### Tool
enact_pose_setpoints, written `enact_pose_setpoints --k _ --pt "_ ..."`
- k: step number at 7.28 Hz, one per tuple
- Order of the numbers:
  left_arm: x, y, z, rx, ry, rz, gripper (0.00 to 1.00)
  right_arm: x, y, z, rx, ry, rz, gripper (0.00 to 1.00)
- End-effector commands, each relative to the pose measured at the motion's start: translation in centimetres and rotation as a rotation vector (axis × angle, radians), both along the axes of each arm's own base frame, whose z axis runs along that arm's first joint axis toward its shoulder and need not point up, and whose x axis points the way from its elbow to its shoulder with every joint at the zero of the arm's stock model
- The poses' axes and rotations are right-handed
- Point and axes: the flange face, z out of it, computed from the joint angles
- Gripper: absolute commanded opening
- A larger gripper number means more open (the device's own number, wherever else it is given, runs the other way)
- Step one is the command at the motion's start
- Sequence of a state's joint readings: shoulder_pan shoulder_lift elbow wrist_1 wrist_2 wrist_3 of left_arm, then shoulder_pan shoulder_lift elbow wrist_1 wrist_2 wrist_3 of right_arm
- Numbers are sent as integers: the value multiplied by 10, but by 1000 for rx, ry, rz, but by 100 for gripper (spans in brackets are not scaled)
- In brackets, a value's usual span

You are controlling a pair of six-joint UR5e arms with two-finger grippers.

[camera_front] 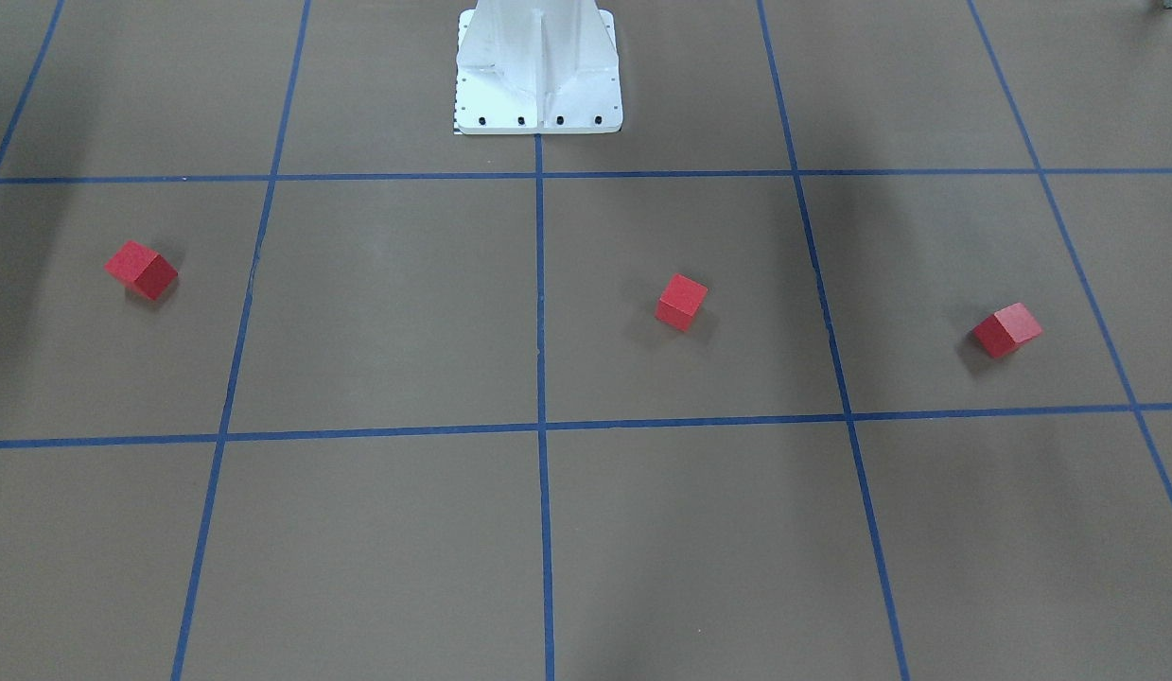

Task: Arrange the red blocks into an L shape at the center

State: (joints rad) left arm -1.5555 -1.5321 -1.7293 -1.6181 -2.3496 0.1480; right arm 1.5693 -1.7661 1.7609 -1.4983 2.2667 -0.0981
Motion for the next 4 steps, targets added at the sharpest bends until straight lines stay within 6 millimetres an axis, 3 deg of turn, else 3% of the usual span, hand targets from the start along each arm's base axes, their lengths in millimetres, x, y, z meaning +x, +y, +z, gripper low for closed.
enact_pose_setpoints --k 1,2,3,4 --pt "0 -11 -18 173 -1 0 100 0 -9 -18 182 3 3 99" --pt "0 -23 -29 278 1 -3 100 0 -14 -23 204 -2 7 99" --pt "1 -50 -42 314 5 -2 100 -1 -40 -39 211 -11 23 99" --pt "2 -60 -36 303 9 -4 100 -1 -40 -31 161 -25 58 99"
